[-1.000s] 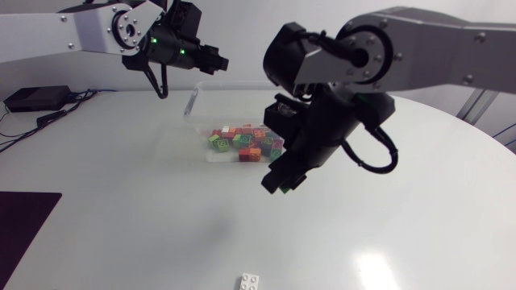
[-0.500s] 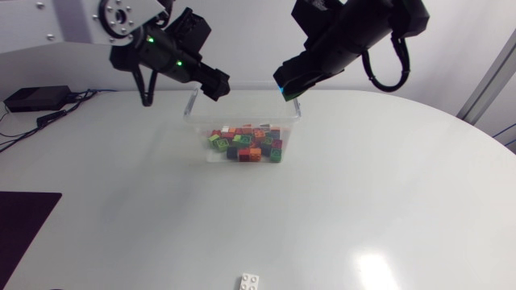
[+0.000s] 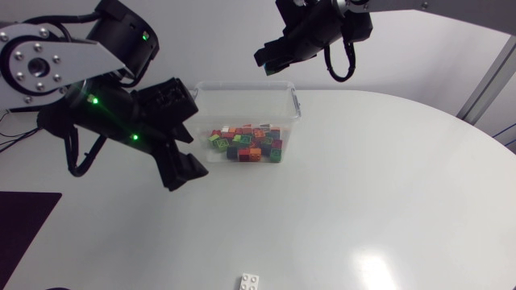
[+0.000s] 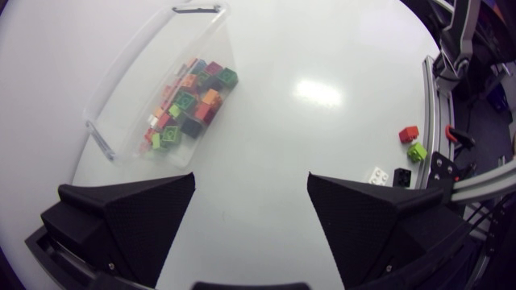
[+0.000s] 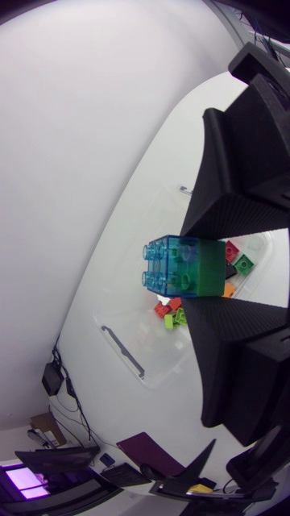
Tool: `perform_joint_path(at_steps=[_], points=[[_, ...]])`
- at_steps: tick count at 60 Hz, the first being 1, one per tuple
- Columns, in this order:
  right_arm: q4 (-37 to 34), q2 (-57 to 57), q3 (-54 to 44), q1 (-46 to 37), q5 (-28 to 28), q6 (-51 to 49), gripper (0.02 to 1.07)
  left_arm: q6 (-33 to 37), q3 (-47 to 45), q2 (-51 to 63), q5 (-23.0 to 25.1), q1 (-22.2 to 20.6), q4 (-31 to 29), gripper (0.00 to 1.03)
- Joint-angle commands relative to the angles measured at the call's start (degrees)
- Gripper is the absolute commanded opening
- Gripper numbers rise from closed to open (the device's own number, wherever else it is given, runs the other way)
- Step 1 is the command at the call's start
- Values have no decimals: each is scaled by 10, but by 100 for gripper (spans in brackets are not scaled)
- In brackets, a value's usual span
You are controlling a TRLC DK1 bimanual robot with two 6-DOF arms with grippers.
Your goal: Place the duplo bricks in the container
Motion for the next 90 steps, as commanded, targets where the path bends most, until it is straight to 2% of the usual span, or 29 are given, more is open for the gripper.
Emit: perform_joint_path(at_steps=[1,16,19,20,21,22,23,25,34,41,43,48,54,62,64,72,77,90], points=[[28,21,14,-4,-2,10,28,36,-35,-22,4,-17,-19,97],[99,66,21,-1,2,8,30,79,-78,-45,4,-65,-55,97],[113,82,21,0,11,4,53,94,-88,-45,4,-73,-57,97],[116,88,23,-1,13,1,68,103,-94,-45,4,-77,-56,97],[117,92,24,-1,14,-1,76,106,-98,-44,4,-79,-56,97],[117,95,24,-1,21,-4,90,112,-103,-43,4,-81,-56,97],[118,95,24,-2,21,-6,97,113,-105,-43,4,-83,-56,97],[119,96,23,-4,21,-7,103,123,-114,-37,4,-94,-54,97],[134,51,-20,-24,19,-18,103,154,-143,-21,4,-132,-48,96],[145,-35,-106,-43,-3,-35,103,185,-169,-14,4,-172,-24,96],[145,-66,-137,-52,-15,-38,103,195,-176,-9,4,-195,-12,96],[145,-132,-210,-66,-42,-50,103,200,-176,7,4,-216,13,93],[145,-217,-301,-83,-64,-63,103,192,-152,56,3,-230,13,91],[132,-306,-385,-101,-73,-72,103,142,-123,121,4,-247,-5,91],[123,-330,-407,-103,-74,-76,103,128,-113,132,4,-249,-4,88],[86,-402,-461,-105,-74,-82,102,101,-98,156,11,-256,-4,84],[52,-446,-494,-103,-73,-85,102,83,-92,177,18,-266,-3,77],[-10,-507,-568,-83,-52,-99,102,50,-90,211,26,-297,8,74]])
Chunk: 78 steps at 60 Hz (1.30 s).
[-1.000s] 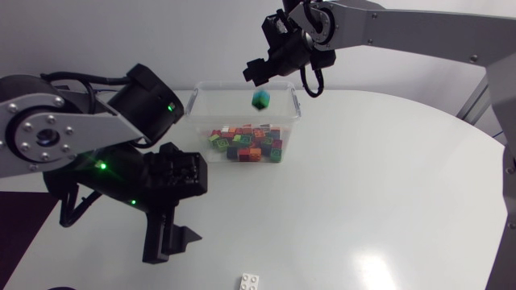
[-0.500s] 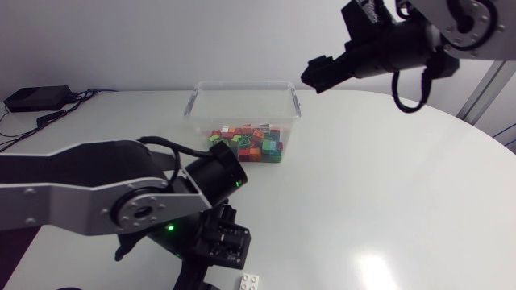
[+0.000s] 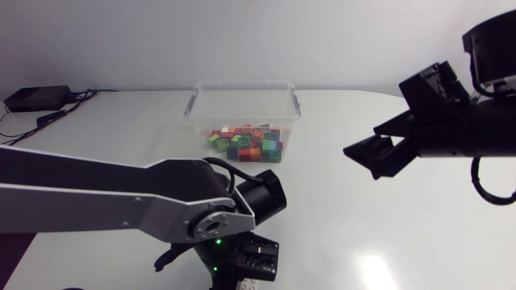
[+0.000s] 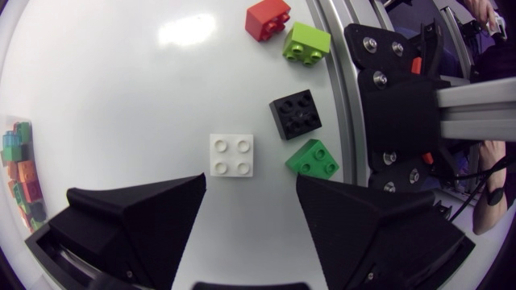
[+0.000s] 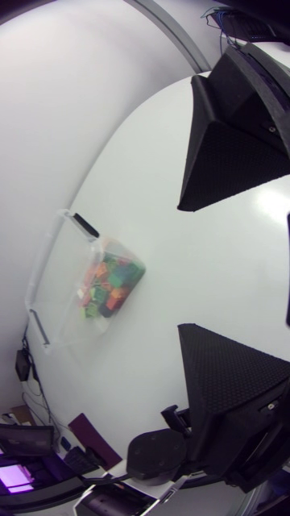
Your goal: Place the duplo bricks in the container
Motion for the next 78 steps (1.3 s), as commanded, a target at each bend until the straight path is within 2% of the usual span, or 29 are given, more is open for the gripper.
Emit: perform_joint_path(at_steps=[1,8,14,27,28,33,38,45,53,57,61,66,70,73,78], points=[[-22,-15,-30,18,12,-11,102,-24,12,24,7,-13,5,74],[-44,-25,-59,50,30,-8,102,-39,11,45,7,-23,22,73],[-59,-24,-90,94,50,4,101,-53,16,54,6,-28,33,59],[-105,-10,-104,186,62,53,100,-75,22,87,6,-42,35,36],[-106,-8,-105,189,62,56,100,-76,22,93,6,-45,37,31],[-107,-4,-112,205,62,61,99,-82,22,101,5,-48,41,19],[-106,-1,-115,204,65,58,99,-81,21,102,3,-42,41,19],[-101,1,-124,193,64,48,99,-71,25,102,-9,5,42,18],[-97,1,-131,186,62,41,99,-64,21,82,-11,25,38,18],[-97,3,-129,187,62,39,99,-67,16,56,-10,32,37,19],[-95,8,-131,186,62,35,99,-69,1,0,-11,54,36,48],[-91,10,-135,185,62,32,99,-64,-10,-44,-14,128,24,70],[-88,10,-137,184,61,32,99,-60,-12,-72,-14,189,17,72],[-87,10,-137,184,60,32,99,-62,-10,-90,-13,240,18,78],[-82,11,-137,185,59,32,99,-65,-5,-100,-16,316,19,79]])
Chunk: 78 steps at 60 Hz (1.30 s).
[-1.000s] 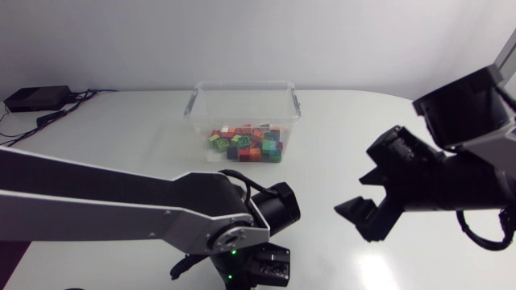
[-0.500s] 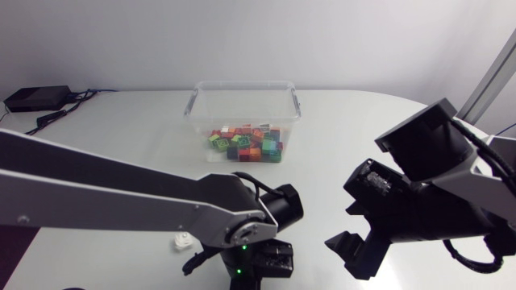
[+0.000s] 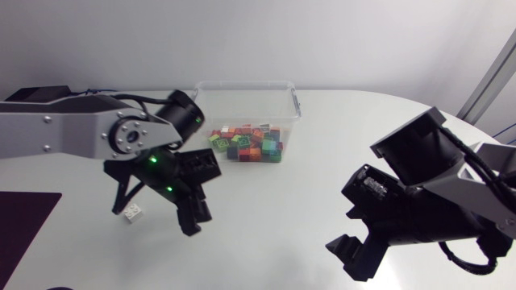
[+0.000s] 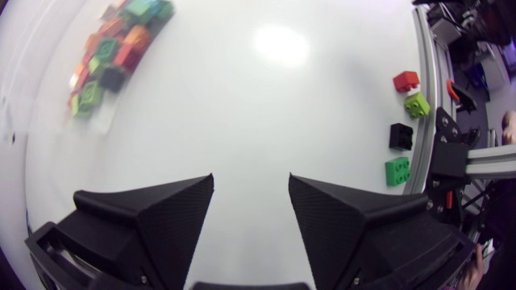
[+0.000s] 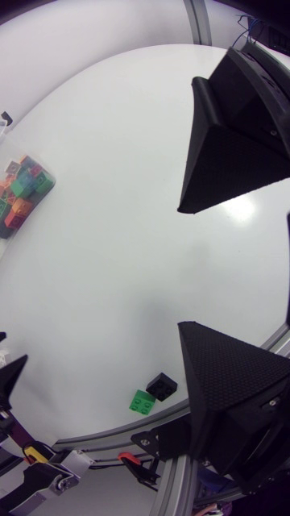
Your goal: Place the duplo bricks in the container
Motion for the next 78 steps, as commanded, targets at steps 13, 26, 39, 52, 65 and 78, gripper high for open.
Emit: perform_joint_path(at_steps=[13,26,39,52,65,78], points=[[9,6,-18,-5,-4,-8,99,-5,-12,19,-37,174,-3,79],[-2,4,-16,-12,-2,-8,99,16,-50,54,-111,256,22,79],[-15,11,-12,-15,-2,-8,99,20,-87,74,-154,273,46,78],[-39,18,-9,-13,-2,-11,99,19,-71,142,-154,284,89,25],[-86,46,4,15,-3,-18,93,28,-64,112,-151,283,60,12],[-114,117,35,99,-7,14,93,17,-27,13,-147,243,6,12]])
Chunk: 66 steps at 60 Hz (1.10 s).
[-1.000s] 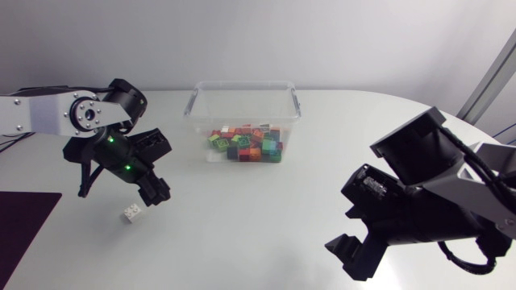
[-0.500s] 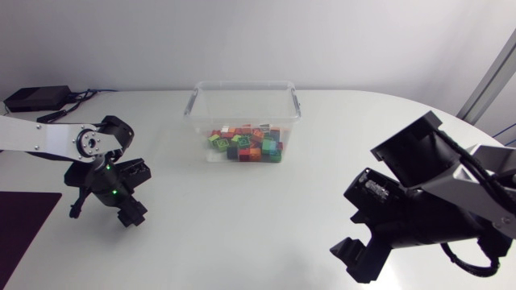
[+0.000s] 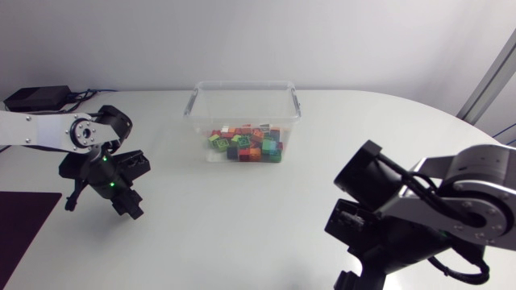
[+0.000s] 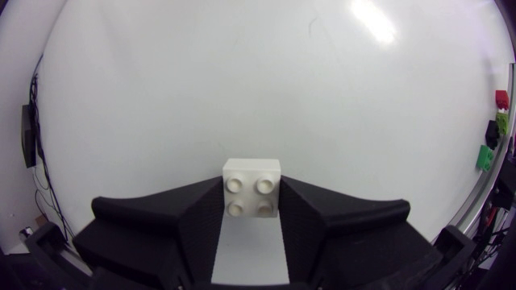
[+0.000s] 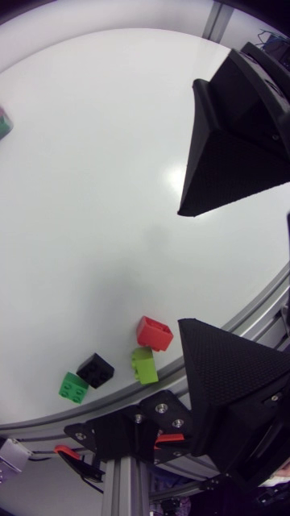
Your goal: Place the duplo bricks in the container
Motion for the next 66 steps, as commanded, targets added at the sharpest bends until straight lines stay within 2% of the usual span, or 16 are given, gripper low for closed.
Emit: perform_joint_path(at_steps=[1,6,24,29,34,38,47,61,63,65,66], points=[[-10,38,26,31,-4,20,93,2,28,-37,5,-15,-17,12],[-9,90,44,54,-10,43,93,-9,59,-51,23,-21,-43,12],[-1,242,90,92,-61,82,92,-76,128,-107,71,-43,-65,12],[0,264,96,94,-73,82,87,-86,138,-126,84,-45,-67,12],[0,280,96,95,-77,84,87,-100,154,-142,103,-47,-69,12],[0,292,94,94,-81,85,79,-117,179,-152,120,-50,-67,12],[3,325,92,97,-87,85,78,-159,235,-150,146,-64,-60,12],[37,375,79,97,-87,85,49,-191,262,-145,146,-94,-17,12],[47,379,75,98,-86,85,41,-199,265,-143,146,-97,-5,12],[57,381,73,95,-86,85,28,-203,267,-138,149,-102,5,12],[58,380,72,93,-86,85,27,-204,268,-137,149,-103,8,12]])
